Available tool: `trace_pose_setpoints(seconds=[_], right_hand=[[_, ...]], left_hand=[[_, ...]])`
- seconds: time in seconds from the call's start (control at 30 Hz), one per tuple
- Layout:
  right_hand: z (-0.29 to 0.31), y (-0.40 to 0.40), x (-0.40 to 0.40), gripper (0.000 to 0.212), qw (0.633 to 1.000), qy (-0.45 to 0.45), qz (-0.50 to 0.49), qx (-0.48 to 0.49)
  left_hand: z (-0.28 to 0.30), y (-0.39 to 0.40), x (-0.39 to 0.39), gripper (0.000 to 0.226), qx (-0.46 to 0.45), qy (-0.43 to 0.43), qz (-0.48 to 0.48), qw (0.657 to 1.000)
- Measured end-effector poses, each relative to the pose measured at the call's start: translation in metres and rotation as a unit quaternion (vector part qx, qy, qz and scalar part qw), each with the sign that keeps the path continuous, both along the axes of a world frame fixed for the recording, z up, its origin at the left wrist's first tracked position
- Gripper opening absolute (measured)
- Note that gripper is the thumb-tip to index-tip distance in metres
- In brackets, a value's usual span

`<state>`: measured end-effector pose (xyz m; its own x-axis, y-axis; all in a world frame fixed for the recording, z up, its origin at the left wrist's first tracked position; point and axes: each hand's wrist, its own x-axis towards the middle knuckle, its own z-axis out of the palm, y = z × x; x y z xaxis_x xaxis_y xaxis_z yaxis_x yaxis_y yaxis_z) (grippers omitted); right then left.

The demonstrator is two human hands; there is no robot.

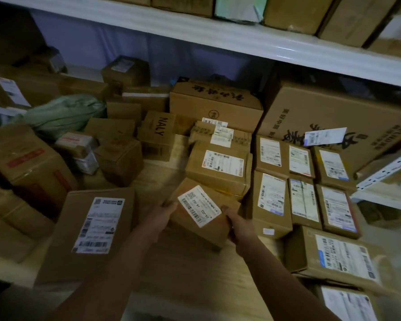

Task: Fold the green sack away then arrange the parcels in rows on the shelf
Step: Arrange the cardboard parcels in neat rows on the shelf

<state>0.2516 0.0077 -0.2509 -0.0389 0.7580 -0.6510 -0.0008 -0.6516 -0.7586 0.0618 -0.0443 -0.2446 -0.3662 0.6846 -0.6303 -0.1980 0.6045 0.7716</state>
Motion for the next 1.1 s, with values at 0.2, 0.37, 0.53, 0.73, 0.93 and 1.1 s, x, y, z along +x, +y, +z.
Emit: trace_pose_setpoints(seconds=[0.2,0.37,0.53,0.73,0.93,1.1], right_hand=[[-0.026,0.01,0.004,0.033,0.942,-0.308,0.086,0.107],[-0.019,0.017,0.005,0.036,0.847,-0.477,0.154,0.175],[-0.015,0.026,-0.006,0.029,0.832,-0.453,0.202,0.249],[0.004,0.034,-0.052,0.015,0.887,-0.29,0.246,0.261],[0.006,0.044,-0.109,0.016,0.9,-0.212,0.294,0.242],[0.007,0.055,-0.159,0.057,0.872,-0.224,0.352,0.254]], left_hand=[[-0.045,0.009,0.027,0.05,-0.076,0.052,0.018,0.996],[-0.05,0.014,0.051,0.046,-0.09,0.106,-0.041,0.989],[-0.03,0.019,0.05,0.04,-0.079,0.141,-0.074,0.984],[0.014,0.018,-0.005,0.034,-0.008,0.297,0.019,0.955],[0.025,0.025,-0.095,0.071,-0.035,0.403,0.133,0.905],[0.026,0.044,-0.15,0.107,-0.053,0.44,0.076,0.893]])
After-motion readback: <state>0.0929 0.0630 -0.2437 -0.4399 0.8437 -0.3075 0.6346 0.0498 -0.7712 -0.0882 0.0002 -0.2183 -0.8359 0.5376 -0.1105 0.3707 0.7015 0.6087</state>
